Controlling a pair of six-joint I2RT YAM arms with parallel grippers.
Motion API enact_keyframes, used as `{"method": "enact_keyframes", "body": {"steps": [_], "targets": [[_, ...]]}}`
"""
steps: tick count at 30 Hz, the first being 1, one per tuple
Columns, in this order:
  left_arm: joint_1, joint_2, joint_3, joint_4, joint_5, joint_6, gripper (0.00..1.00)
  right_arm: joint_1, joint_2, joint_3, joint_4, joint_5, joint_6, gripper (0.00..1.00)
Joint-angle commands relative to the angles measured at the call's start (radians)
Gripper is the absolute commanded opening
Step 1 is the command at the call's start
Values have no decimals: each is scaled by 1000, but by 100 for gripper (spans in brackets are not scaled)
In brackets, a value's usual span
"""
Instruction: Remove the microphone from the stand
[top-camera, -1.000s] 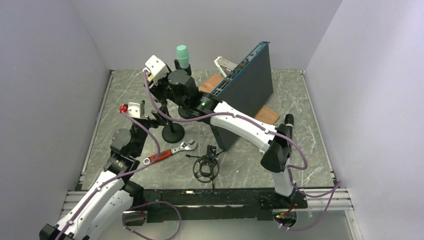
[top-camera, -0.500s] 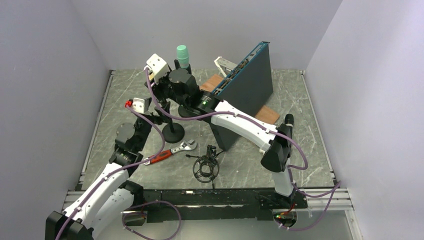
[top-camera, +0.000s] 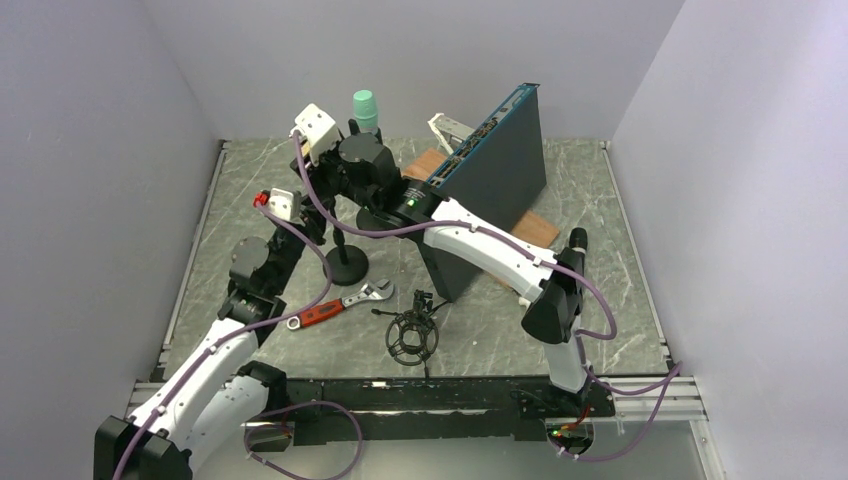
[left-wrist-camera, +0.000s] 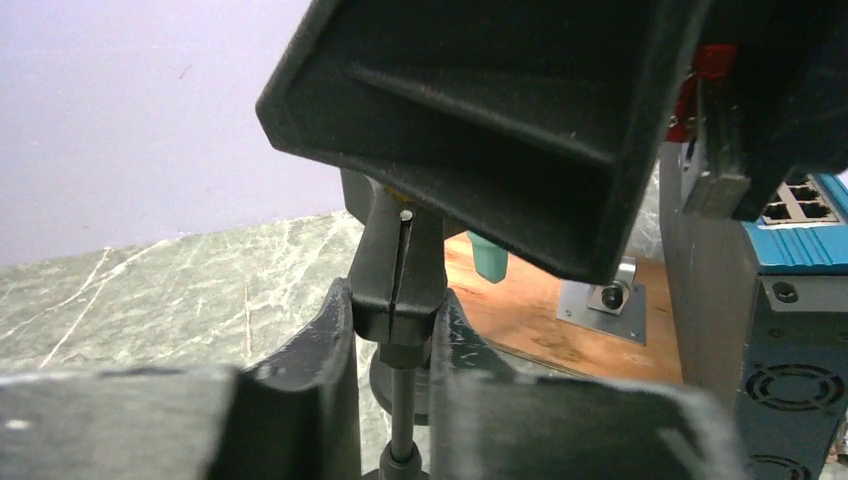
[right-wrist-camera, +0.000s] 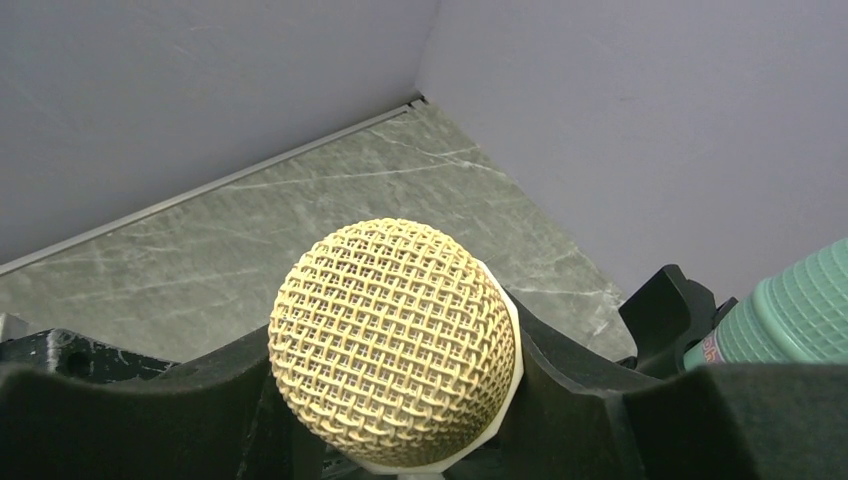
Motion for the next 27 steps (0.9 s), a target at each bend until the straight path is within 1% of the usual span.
{"method": "enact_keyframes", "body": {"steps": [1, 4, 9, 12, 15, 18, 22, 25, 26, 27], "targets": [[5, -37, -13, 8, 6, -6, 0, 8, -27, 71, 19, -30, 29, 0], [5, -54, -9, -60, -30, -7, 0, 8, -21, 107, 17, -19, 36, 0], [5, -85, -25, -80, -50, -16, 0, 4, 3, 228, 8, 7, 34, 0], [6, -85, -24, -83, -48, -14, 0, -1, 3, 290, 7, -3, 46, 0], [5, -78, -21, -81, -43, -12, 0, -1, -35, 304, 15, -22, 67, 0], [5, -72, -12, -86, -26, -4, 0, -4, -145, 218, 64, -16, 96, 0], [4, -73, 7, -119, -44, -5, 0, -16, -325, 9, 136, 36, 109, 0], [4, -69, 18, -136, -35, -15, 1, -60, -474, -154, 175, 33, 163, 0], [4, -66, 22, -141, -34, -21, 2, -77, -525, -208, 198, 30, 180, 0], [4, -66, 26, -145, -35, -27, 7, -93, -576, -265, 209, 41, 188, 0]]}}
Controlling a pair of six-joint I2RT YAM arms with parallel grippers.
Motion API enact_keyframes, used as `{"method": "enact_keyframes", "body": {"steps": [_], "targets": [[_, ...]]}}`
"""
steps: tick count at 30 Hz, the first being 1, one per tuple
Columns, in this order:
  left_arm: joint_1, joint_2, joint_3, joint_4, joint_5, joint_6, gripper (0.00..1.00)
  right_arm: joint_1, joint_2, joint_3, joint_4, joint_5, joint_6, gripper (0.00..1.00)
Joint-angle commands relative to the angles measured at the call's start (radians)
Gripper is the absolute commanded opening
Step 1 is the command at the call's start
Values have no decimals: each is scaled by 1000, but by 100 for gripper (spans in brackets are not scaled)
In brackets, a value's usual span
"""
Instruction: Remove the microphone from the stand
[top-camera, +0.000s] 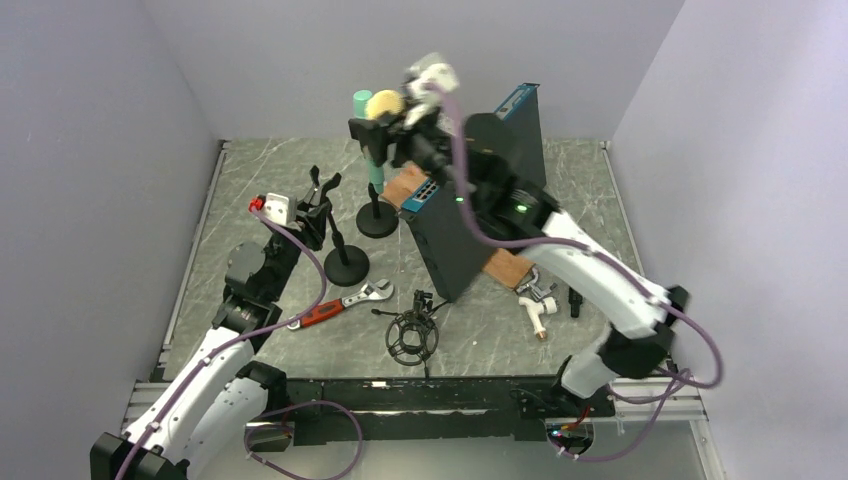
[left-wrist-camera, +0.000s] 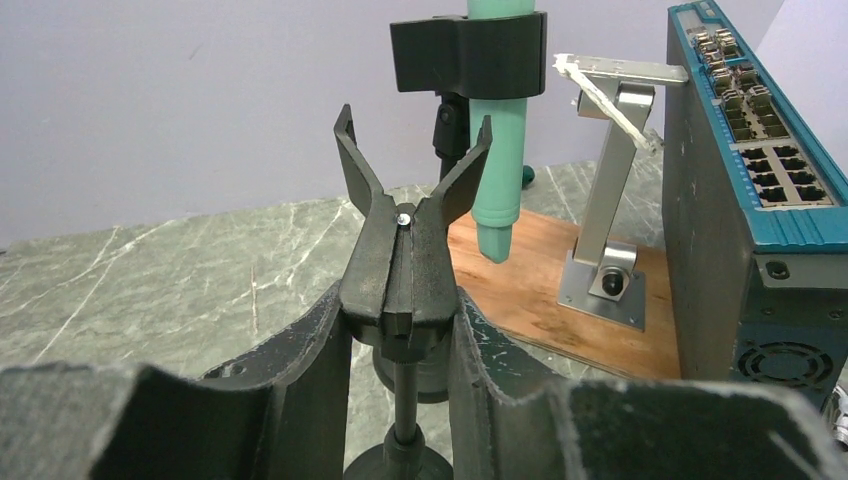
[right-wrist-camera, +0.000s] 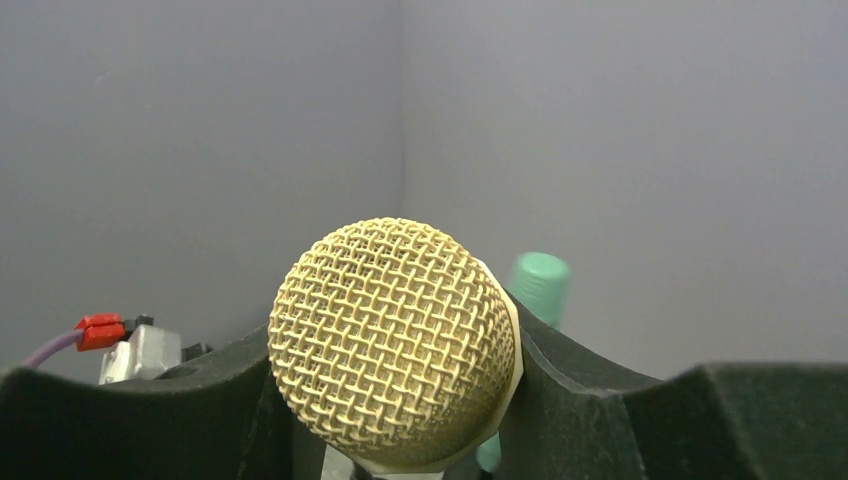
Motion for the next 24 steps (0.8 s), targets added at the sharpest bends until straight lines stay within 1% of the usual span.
{"method": "enact_keyframes", "body": {"steps": [1, 3, 4, 5, 9, 11, 13, 16, 19, 20, 21, 24], "targets": [[3, 6, 40, -61, -15, -27, 16, -69, -242, -177, 156, 61, 70, 0], [2, -6, 33, -60, -29, -49, 35, -79, -319, -251, 136, 139, 48, 0], [1, -12, 28, -55, -30, -54, 43, -82, -350, -278, 117, 196, 32, 0], [0, -18, 23, -50, -31, -56, 48, -86, -378, -306, 89, 255, 13, 0], [-8, -27, 29, -67, -40, -66, 59, -114, -488, -441, 41, 512, -93, 0], [-10, -34, 26, -57, -33, -72, 61, -164, -537, -520, 31, 621, -135, 0], [-11, -39, 25, -54, -25, -80, 64, -225, -581, -587, -1, 689, -139, 0], [-19, -43, 30, -60, -22, -81, 68, -336, -632, -684, -67, 707, -82, 0], [-26, -51, 34, -64, -23, -78, 75, -476, -626, -724, -187, 661, 32, 0], [-28, -56, 34, -65, -25, -78, 78, -526, -611, -730, -221, 636, 67, 0], [-30, -59, 35, -67, -26, -76, 79, -582, -590, -730, -262, 605, 118, 0], [-35, -73, 41, -85, -43, -67, 81, -743, -495, -702, -384, 542, 203, 0]]}}
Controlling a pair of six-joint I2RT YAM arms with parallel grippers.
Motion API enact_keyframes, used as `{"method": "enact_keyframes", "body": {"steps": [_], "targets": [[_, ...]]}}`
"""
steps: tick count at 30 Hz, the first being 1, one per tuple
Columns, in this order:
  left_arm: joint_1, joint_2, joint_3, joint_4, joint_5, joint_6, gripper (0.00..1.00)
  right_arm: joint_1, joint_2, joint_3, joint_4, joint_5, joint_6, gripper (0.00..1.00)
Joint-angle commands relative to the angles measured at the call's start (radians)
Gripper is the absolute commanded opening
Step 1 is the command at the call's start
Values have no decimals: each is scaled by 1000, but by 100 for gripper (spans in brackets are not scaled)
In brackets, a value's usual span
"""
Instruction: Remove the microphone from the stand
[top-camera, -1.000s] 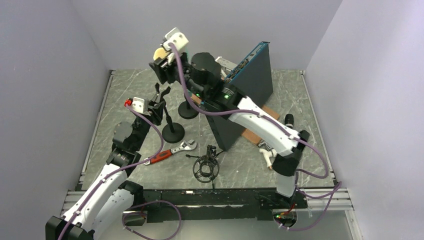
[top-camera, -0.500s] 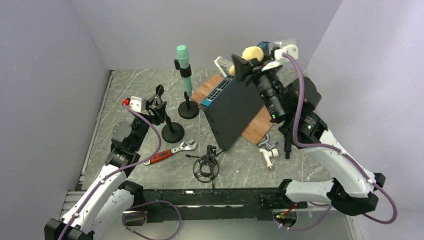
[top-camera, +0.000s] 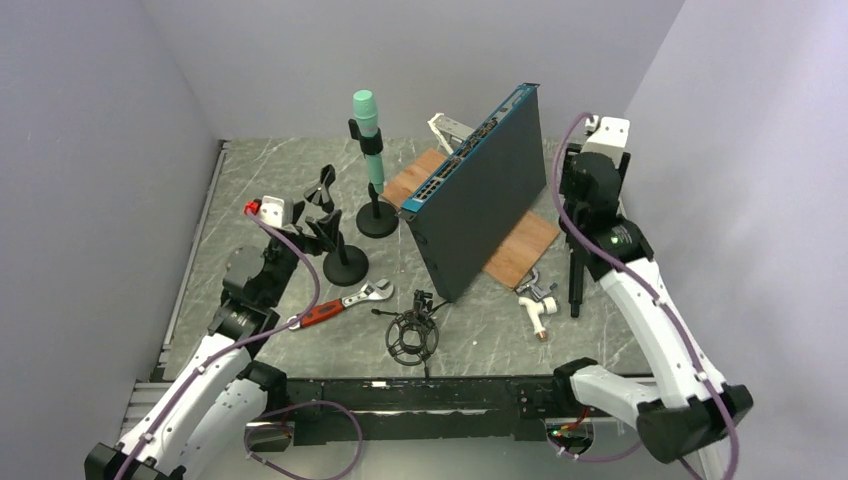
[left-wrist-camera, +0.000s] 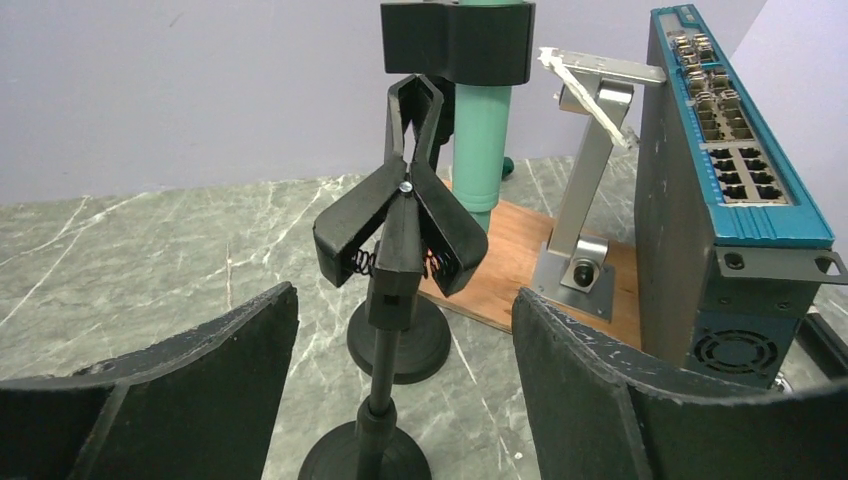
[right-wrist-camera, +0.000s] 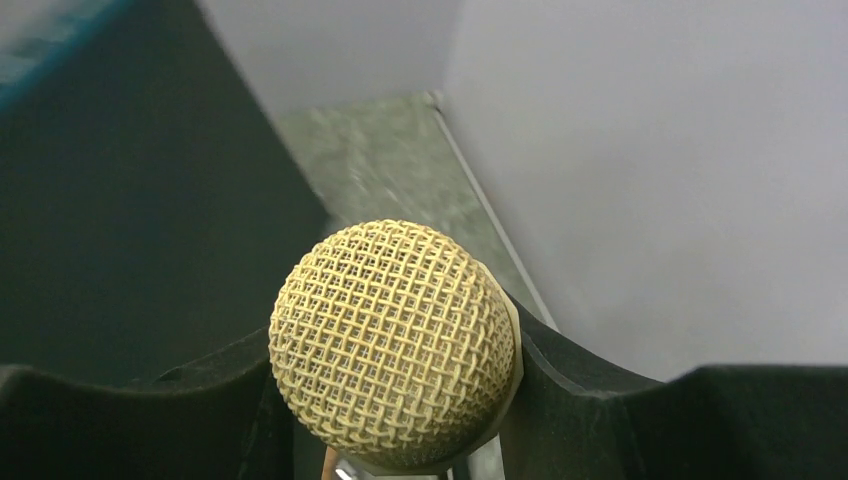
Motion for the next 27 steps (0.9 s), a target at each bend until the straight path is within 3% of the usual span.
{"method": "enact_keyframes", "body": {"steps": [1, 9, 19, 25, 27], "targets": [[-11, -32, 33, -4, -23, 7, 83, -191, 120, 50, -200, -62, 174, 0], [-29, -68, 34, -12, -36, 16, 86, -400, 446, 160, -452, -54, 240, 0], [-43, -69, 39, -24, -47, 29, 86, -576, 615, 144, -376, -226, 211, 0], [-45, -76, 34, -19, -50, 34, 85, -622, 710, 104, -276, -307, 213, 0], [-45, -74, 31, -15, -55, 36, 85, -630, 738, 98, -252, -313, 217, 6]]}}
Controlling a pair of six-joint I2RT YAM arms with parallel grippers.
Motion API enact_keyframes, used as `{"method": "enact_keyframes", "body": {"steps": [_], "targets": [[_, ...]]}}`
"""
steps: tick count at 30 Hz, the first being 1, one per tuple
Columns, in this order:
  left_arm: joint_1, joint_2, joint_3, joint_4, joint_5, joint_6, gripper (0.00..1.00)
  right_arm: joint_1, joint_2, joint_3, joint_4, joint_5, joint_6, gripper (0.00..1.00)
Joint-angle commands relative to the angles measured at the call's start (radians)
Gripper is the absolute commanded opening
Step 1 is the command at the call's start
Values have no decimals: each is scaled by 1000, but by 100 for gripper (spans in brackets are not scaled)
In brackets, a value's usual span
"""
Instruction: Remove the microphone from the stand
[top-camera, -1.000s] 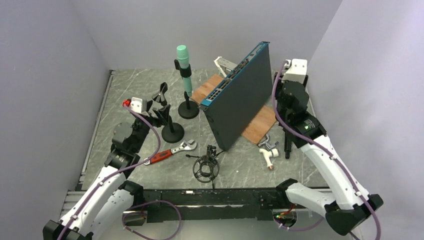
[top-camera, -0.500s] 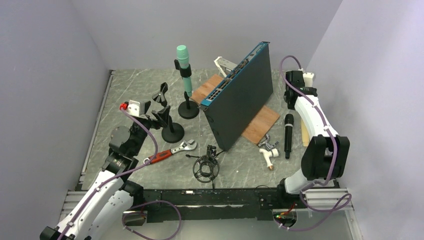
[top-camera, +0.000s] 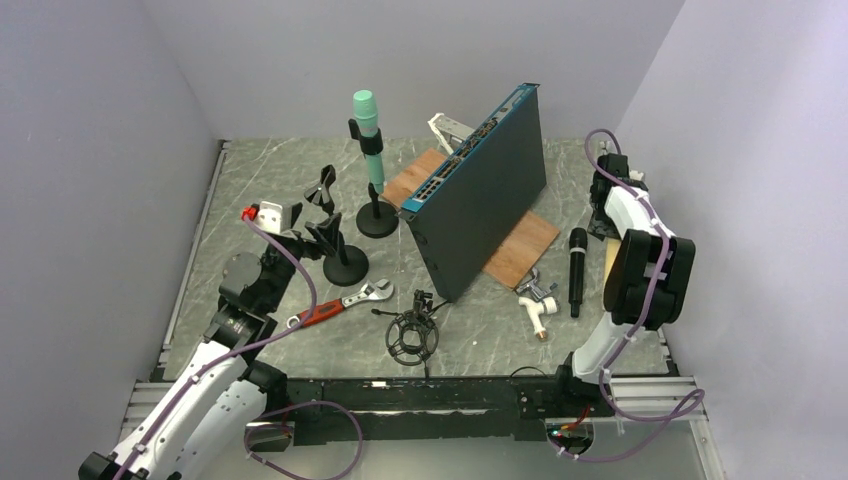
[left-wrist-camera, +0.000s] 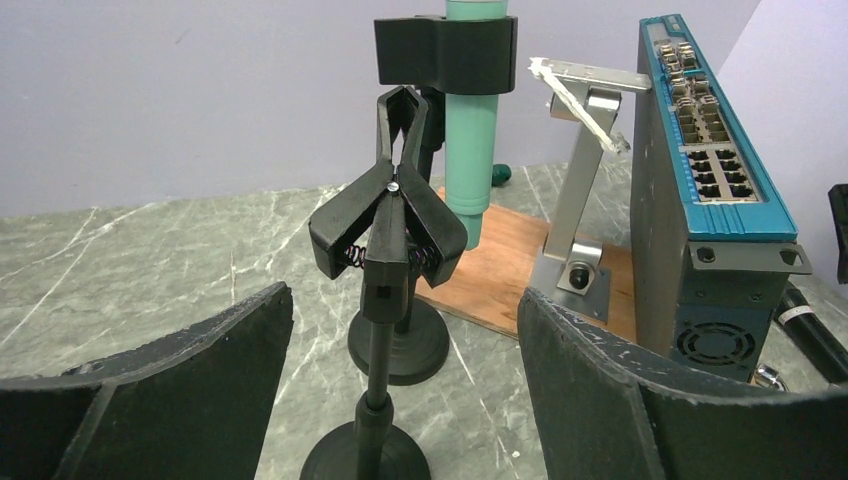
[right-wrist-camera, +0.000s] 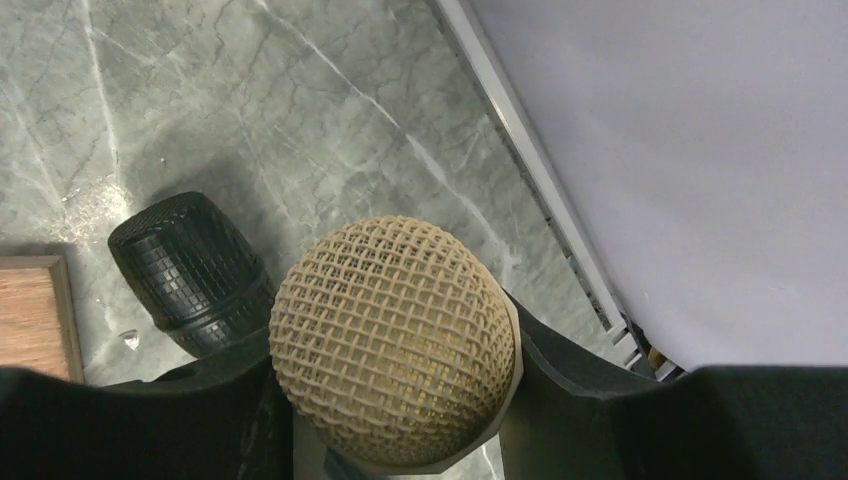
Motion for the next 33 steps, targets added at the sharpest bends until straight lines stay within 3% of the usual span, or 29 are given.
{"method": "enact_keyframes", "body": {"steps": [1, 8, 18, 27, 33], "targets": [[-4, -12, 31, 25, -19, 17, 85, -17, 39, -6, 98, -66, 5, 8], [-4, -7, 29, 29, -13, 15, 85, -26, 131, -17, 163, -183, 12, 21], [-4, 0, 31, 24, -17, 18, 85, -25, 201, -38, 208, -205, -12, 39], [-4, 9, 30, 27, -11, 11, 85, -25, 160, -47, 199, -236, 4, 65], [-4, 23, 32, 27, -1, 4, 85, -23, 98, -71, 208, -241, 4, 73]]}}
